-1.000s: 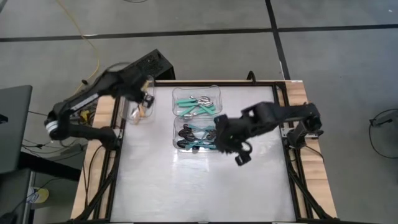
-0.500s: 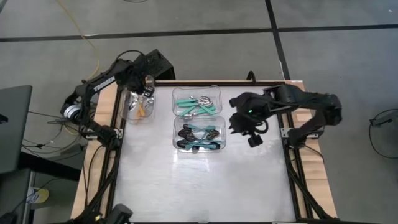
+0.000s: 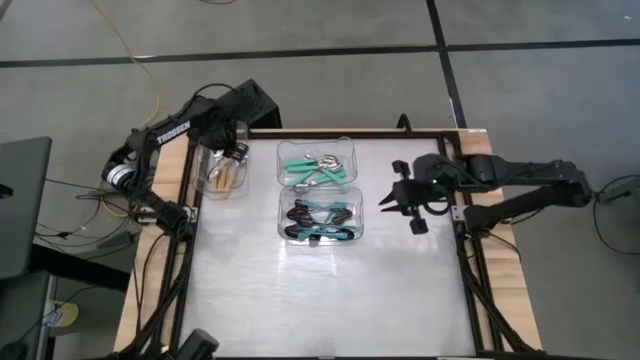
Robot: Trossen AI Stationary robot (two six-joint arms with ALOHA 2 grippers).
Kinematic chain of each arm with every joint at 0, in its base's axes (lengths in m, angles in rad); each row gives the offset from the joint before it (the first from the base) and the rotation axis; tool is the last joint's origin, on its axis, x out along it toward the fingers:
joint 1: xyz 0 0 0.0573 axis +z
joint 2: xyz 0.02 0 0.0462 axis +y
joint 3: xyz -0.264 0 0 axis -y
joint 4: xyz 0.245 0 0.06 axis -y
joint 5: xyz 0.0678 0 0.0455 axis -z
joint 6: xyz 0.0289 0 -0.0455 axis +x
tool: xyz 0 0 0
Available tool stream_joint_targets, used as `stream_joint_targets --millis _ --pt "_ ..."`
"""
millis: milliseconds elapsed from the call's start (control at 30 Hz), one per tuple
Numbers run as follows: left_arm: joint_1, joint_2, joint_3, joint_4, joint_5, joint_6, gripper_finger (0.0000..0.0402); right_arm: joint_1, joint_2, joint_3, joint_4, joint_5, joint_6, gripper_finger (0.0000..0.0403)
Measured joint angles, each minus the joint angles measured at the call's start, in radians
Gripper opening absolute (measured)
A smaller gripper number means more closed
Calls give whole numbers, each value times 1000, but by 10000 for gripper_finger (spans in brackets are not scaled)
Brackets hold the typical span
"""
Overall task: Sort silverware by color (type)
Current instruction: Return to Home Position
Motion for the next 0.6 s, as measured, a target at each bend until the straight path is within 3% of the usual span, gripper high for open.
stream_joint_targets --millis 200,467,600 --pt "-37 -136 -3 35 130 16 182 3 -85 -157 128 -43 67 97" --pt "-278 -513 -163 378 368 37 182 32 -190 -349 347 -42 109 97" --pt "-423 -710 -282 589 417 22 183 33 -274 -463 515 11 126 97"
